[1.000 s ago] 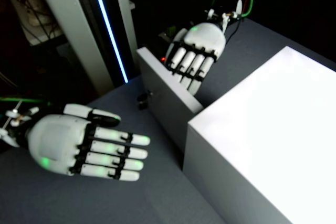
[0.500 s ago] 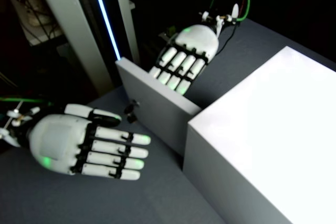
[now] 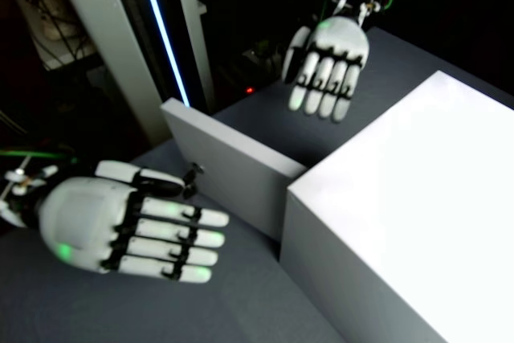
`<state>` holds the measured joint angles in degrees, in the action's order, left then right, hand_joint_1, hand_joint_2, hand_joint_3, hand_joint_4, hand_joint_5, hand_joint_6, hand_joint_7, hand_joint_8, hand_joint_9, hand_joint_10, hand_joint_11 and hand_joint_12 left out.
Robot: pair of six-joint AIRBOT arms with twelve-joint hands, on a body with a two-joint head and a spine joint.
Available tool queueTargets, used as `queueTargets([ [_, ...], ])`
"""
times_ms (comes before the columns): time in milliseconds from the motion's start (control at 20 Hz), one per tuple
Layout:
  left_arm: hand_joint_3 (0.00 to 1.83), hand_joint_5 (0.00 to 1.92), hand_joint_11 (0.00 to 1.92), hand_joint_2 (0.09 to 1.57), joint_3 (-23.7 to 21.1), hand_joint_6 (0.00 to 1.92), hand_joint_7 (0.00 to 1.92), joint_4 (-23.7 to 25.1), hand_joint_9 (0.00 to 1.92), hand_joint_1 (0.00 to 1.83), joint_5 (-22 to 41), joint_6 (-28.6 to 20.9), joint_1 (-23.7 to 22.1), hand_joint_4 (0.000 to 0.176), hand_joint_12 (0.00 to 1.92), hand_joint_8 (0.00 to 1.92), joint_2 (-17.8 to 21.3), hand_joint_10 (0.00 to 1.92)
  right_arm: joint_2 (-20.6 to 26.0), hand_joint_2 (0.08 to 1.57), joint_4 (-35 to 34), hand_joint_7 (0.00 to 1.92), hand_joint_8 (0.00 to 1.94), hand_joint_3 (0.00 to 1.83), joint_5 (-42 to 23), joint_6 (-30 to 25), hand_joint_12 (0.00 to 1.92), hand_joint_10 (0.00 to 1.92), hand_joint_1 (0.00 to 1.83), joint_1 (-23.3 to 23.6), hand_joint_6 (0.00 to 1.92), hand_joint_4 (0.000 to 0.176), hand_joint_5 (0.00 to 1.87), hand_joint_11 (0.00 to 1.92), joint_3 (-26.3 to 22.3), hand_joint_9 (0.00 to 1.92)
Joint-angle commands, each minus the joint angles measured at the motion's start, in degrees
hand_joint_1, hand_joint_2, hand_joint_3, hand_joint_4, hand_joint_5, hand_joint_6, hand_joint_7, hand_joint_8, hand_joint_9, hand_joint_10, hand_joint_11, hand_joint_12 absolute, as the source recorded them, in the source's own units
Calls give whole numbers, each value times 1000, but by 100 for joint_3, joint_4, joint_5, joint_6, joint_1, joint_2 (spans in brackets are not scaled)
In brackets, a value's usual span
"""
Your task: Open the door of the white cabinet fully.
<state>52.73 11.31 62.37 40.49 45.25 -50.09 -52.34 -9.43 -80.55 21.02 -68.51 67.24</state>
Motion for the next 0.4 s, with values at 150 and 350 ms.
queueTargets([
  [150, 33, 168, 0, 1548, -355, 3, 95, -1201, 41, 0, 2133, 449, 859, 0, 220, 1, 425, 2, 62, 1439, -355, 246, 4, 0, -1343, -53, 36, 9, 545, 4, 5, 0, 270, 228, -84, 213],
  [350, 15, 163, 0, 1554, -438, 0, 20, -1879, 1, 0, 2952, 703, 1308, 0, 11, 0, 612, 0, 174, 1480, -607, 223, 0, 14, -1830, 3, 17, 0, 520, 4, 0, 0, 239, 180, -90, 180],
])
